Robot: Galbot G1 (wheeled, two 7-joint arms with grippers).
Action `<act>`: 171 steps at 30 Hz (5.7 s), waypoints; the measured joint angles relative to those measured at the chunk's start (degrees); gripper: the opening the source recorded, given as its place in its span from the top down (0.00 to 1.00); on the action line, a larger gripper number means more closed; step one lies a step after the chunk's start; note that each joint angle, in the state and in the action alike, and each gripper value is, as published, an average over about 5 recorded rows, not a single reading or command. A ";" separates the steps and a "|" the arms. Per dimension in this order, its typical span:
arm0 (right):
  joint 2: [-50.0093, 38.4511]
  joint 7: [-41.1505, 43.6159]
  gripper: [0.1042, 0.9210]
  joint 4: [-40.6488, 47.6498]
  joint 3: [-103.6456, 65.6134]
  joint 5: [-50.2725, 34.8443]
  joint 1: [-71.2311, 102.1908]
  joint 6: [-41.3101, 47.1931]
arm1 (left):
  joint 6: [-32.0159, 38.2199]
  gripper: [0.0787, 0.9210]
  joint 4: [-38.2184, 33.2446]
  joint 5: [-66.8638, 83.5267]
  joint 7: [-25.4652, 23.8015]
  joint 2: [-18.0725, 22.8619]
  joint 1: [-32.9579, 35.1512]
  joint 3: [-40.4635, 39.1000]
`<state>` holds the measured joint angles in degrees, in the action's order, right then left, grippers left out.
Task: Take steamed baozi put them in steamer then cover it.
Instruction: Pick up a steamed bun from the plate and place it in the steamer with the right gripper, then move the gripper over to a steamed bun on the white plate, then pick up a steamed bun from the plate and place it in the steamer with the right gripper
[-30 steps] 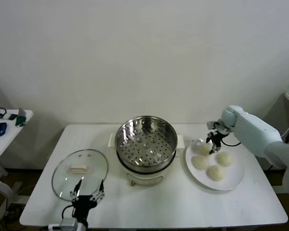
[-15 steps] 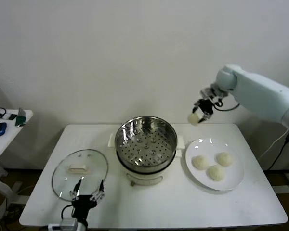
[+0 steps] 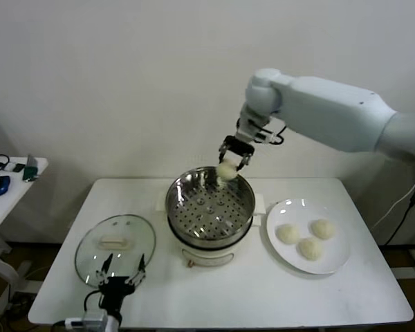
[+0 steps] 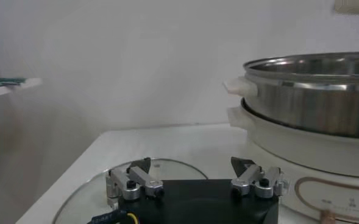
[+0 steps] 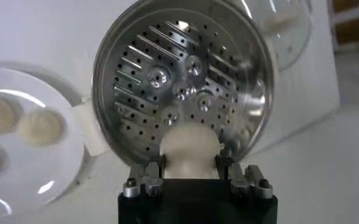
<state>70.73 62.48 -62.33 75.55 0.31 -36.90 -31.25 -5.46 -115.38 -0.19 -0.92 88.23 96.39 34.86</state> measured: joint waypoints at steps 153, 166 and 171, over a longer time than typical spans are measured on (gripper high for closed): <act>10.15 -14.70 0.32 -7.44 15.83 -41.59 -5.67 54.27 | 3.19 0.12 -3.60 0.91 -0.86 -0.92 4.58 0.03; 12.88 -17.17 0.29 -3.86 14.47 -37.78 0.74 55.88 | 3.23 0.12 -3.81 0.70 -0.91 -1.07 4.62 -0.43; 12.83 -17.63 0.15 -3.66 13.87 -37.17 1.32 55.73 | 3.16 0.12 -4.15 0.59 -0.99 -1.13 4.69 -0.63</act>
<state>83.56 44.86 -65.99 89.42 -36.87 -35.58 24.47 -2.30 -119.53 0.40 -1.91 87.11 101.08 34.23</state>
